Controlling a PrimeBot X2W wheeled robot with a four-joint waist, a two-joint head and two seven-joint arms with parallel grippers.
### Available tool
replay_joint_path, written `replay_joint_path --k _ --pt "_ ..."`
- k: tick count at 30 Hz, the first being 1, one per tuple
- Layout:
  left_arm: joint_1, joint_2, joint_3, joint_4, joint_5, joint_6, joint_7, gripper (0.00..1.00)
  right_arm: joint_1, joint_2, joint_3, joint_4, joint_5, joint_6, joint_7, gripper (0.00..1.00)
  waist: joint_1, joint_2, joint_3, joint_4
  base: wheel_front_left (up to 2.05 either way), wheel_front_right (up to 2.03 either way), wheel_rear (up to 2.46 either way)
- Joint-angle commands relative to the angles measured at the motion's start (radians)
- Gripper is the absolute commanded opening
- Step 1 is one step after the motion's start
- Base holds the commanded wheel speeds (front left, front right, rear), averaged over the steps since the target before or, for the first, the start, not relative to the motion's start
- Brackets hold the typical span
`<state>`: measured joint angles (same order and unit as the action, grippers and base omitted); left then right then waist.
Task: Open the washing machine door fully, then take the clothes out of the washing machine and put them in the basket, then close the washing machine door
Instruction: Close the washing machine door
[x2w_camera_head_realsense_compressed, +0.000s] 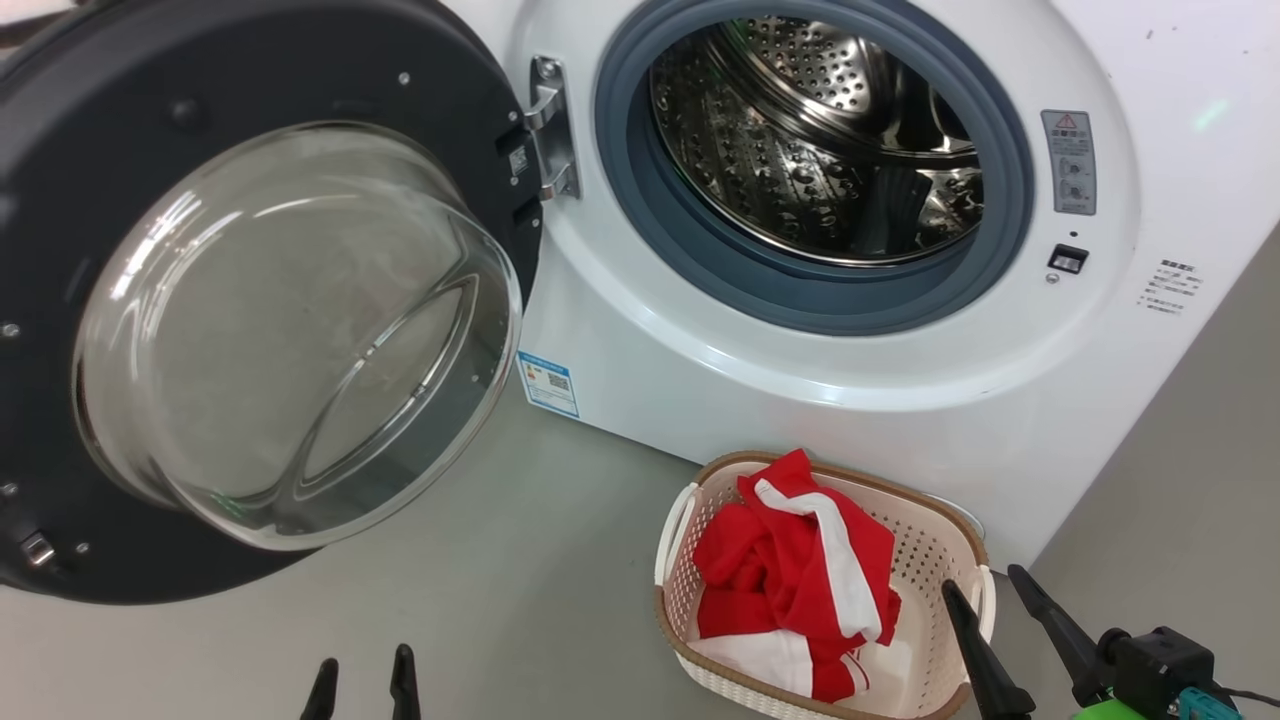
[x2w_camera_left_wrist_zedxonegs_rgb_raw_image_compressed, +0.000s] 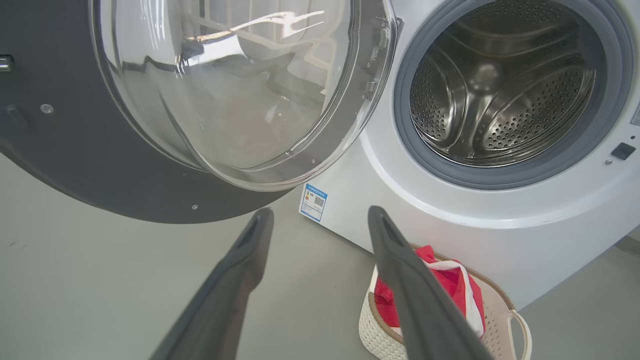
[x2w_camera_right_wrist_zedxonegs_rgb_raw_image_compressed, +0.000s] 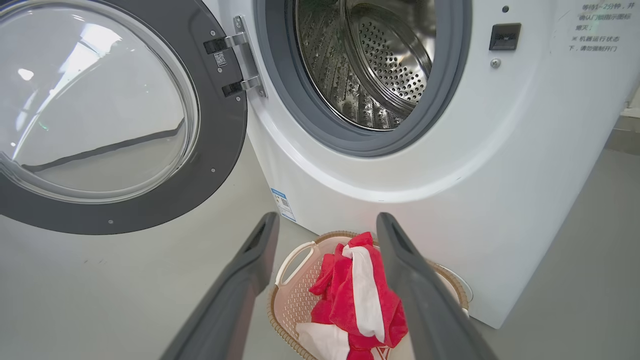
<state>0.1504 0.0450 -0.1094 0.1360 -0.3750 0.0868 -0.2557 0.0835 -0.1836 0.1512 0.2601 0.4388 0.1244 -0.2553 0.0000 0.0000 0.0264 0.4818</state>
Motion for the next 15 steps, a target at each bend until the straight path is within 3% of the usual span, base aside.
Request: replay_joint_path --k 1,13,15 --pt "-0.012 0.005 0.030 -0.030 -0.004 0.005 -0.006 1.00 -0.029 -0.020 0.026 -0.019 0.005 0.006 -0.006 1.00 0.0000 0.0000 0.001 0.004 0.00 0.00 0.00" --pt "-0.023 0.005 0.038 -0.053 -0.050 0.000 -0.006 1.00 -0.025 -0.018 0.026 -0.017 0.013 0.006 -0.006 1.00 0.0000 0.0000 0.004 0.001 0.00 0.00 0.00" --pt "-0.033 0.005 0.047 -0.074 -0.055 -0.004 -0.006 0.49 -0.022 -0.016 0.019 -0.019 0.013 0.006 -0.006 1.00 0.0000 0.0000 0.006 0.000 0.00 0.00 0.00"
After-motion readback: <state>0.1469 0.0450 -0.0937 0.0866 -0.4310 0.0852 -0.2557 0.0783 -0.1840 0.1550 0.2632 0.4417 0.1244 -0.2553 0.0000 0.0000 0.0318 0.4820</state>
